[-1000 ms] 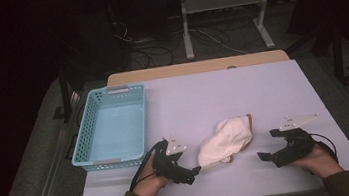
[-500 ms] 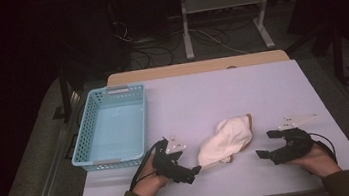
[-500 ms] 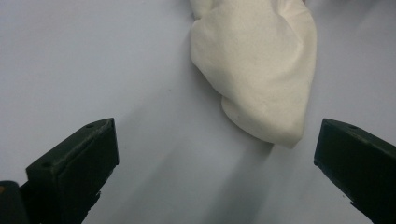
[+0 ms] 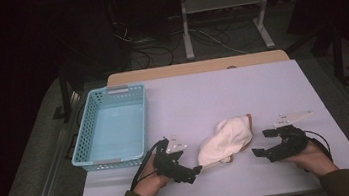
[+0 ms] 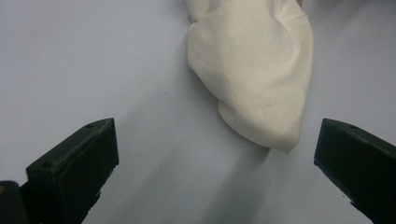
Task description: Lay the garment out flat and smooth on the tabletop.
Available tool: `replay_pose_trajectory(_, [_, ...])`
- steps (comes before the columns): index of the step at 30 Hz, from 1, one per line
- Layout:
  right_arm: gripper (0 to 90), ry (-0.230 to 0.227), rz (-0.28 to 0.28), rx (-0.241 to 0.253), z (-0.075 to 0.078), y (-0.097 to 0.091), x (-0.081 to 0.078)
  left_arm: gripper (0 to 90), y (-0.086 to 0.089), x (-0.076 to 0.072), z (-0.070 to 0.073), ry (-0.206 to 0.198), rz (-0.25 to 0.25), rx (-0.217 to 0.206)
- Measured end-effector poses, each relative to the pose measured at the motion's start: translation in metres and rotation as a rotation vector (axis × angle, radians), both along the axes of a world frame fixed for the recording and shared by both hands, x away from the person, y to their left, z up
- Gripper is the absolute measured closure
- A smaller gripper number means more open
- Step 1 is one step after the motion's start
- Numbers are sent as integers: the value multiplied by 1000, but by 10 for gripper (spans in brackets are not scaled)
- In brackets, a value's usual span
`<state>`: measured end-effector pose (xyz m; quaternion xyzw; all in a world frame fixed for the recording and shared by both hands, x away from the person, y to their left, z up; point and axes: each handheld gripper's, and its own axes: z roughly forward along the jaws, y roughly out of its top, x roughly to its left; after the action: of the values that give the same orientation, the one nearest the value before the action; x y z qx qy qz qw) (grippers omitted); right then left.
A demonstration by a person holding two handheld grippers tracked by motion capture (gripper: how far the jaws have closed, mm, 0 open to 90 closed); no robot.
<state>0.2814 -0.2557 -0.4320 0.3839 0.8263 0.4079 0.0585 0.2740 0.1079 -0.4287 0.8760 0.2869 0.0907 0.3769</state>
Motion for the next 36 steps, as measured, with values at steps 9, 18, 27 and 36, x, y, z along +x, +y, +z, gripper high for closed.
replay_pose_trajectory(9, [103,6,3,19,-2,6,10,0,0,-2,1,-3,2,3])
replay_pose_trajectory(18, [102,6,33,-8,-8,15,18,0,0,0,0,4,1,-2])
replay_pose_trajectory(27, [107,15,75,-37,-12,28,23,0,3,-3,-1,0,11,-12])
replay_pose_trajectory(36, [113,26,63,-76,-18,32,21,0,0,-1,-1,-1,2,-16])
